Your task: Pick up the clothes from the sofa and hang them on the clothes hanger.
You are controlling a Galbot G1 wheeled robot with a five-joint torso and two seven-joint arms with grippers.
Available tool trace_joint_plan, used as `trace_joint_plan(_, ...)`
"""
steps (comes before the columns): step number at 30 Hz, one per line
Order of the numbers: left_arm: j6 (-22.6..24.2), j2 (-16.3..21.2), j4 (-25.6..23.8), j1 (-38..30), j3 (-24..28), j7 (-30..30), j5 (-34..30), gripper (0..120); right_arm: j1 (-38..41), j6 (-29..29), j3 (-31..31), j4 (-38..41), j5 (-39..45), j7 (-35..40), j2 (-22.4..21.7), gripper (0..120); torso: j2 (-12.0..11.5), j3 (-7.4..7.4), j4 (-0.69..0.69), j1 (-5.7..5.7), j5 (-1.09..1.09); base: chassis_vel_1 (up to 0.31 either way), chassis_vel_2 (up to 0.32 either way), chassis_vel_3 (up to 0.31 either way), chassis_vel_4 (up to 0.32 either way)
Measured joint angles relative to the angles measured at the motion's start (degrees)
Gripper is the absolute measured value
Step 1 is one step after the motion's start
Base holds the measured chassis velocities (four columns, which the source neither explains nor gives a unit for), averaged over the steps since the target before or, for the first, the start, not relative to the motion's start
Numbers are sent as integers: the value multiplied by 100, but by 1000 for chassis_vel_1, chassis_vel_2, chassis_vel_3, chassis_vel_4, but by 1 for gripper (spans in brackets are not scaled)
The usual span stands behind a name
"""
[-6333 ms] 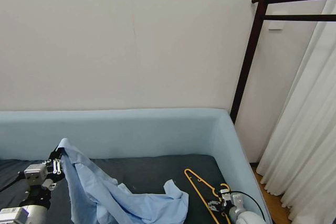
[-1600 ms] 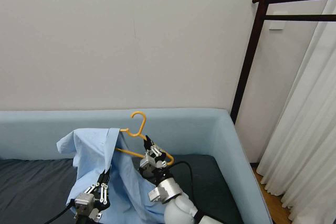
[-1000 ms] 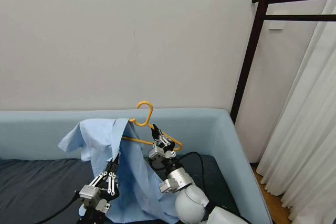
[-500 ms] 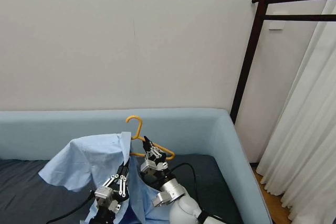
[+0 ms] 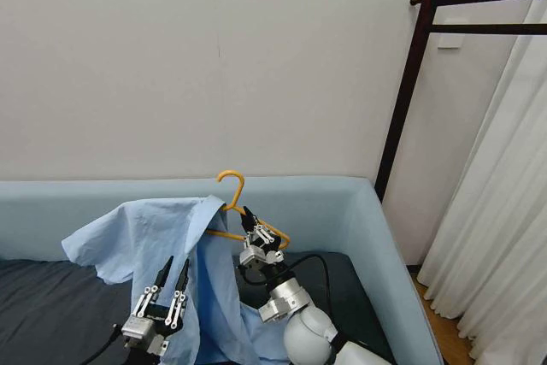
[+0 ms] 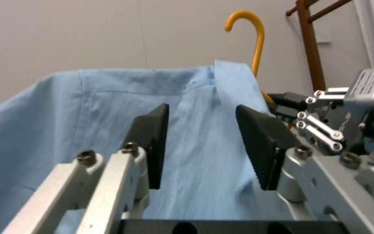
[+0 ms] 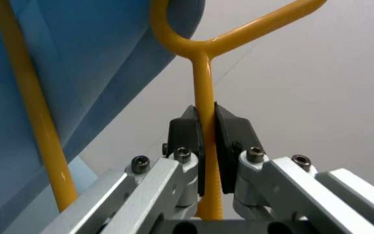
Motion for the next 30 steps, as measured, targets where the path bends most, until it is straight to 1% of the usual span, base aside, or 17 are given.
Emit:
trace_joint_plan(1, 0, 0, 0, 0, 0, 0, 0, 52, 0, 0, 0, 0, 0, 0, 0, 4, 0, 0, 0, 0, 0, 0, 0, 0, 0)
trace_joint_plan(6, 108, 1050, -521, 289, -751, 702, -1379, 75, -84, 353, 68, -244, -266, 12, 25, 4, 0, 0, 1, 0, 0, 0, 0, 0, 0)
trace_joint_plan(7, 108, 1050, -521, 289, -751, 702, -1379, 75, -84, 353, 68, -244, -266, 12, 25, 4, 0, 0, 1, 0, 0, 0, 0, 0, 0)
trace_joint_plan(9, 314, 1619, -664, 317, -1053, 1025, -1993, 84, -128, 489, 87, -325, -456, 22, 65, 4, 0, 0, 2, 0, 0, 0, 0, 0, 0)
trace_joint_plan(10, 481, 2084, -684, 308, -1256, 1159, -2463, 90, -189, 576, 115, -356, -621, 23, 96, 4, 0, 0, 2, 0, 0, 0, 0, 0, 0)
trace_joint_plan(11, 550, 2326, -654, 289, -1352, 1234, -2694, 92, -225, 602, 135, -359, -693, 22, 118, 4, 0, 0, 0, 0, 0, 0, 0, 0, 0)
trace_joint_plan(12, 550, 2326, -654, 289, -1352, 1234, -2694, 92, -225, 602, 135, -359, -693, 22, 118, 4, 0, 0, 0, 0, 0, 0, 0, 0, 0)
trace_joint_plan(13, 654, 2704, -538, 251, -1497, 1349, -3036, 97, -281, 649, 175, -361, -828, 20, 152, 4, 0, 0, 0, 0, -1, 0, 0, 0, 0)
trace_joint_plan(15, 743, 3261, -314, 170, -1628, 1529, -3424, 99, -367, 773, 262, -383, -1056, 12, 208, 4, 0, 0, 1, 0, -2, 0, 0, 0, 0)
trace_joint_plan(16, 804, 3706, -109, 77, -1681, 1711, -3691, 100, -443, 883, 345, -406, -1269, 3, 254, 4, 0, 0, -1, 0, 0, 0, 0, 0, 0)
trace_joint_plan(17, 804, 3706, -109, 77, -1681, 1711, -3691, 100, -443, 883, 345, -406, -1269, 3, 254, 4, 0, 0, -1, 0, 0, 0, 0, 0, 0)
trace_joint_plan(18, 862, 4112, 105, -14, -1700, 1904, -3927, 100, -504, 956, 413, -426, -1433, -1, 277, 4, 0, 0, -1, 0, 0, 0, 0, 0, 0)
trace_joint_plan(21, 1040, 4871, 615, -220, -1701, 2515, -4348, 100, -599, 1029, 530, -474, -1618, -2, 284, 4, 0, 1, -2, 0, 0, 0, 0, 0, 0)
trace_joint_plan(22, 1040, 4871, 615, -220, -1701, 2515, -4348, 100, -599, 1029, 530, -474, -1618, -2, 284, 4, 0, 1, -2, 0, 0, 0, 0, 0, 0)
trace_joint_plan(26, 1454, 5703, 1464, -646, -1554, 3705, -4623, 100, -623, 1136, 694, -541, -1854, -3, 330, 4, 0, 1, -2, 0, 1, 0, 0, 0, 0)
trace_joint_plan(28, 1555, 5826, 1614, -746, -1505, 3913, -4626, 100, -623, 1155, 716, -548, -1879, -3, 347, 4, 0, 1, -1, 1, 0, 0, 0, 0, 0)
trace_joint_plan(30, 1811, 6093, 2011, -985, -1400, 4375, -4589, 100, -622, 1199, 742, -558, -1910, -3, 373, 4, 0, 1, 0, 1, 1, 0, 0, 0, 0)
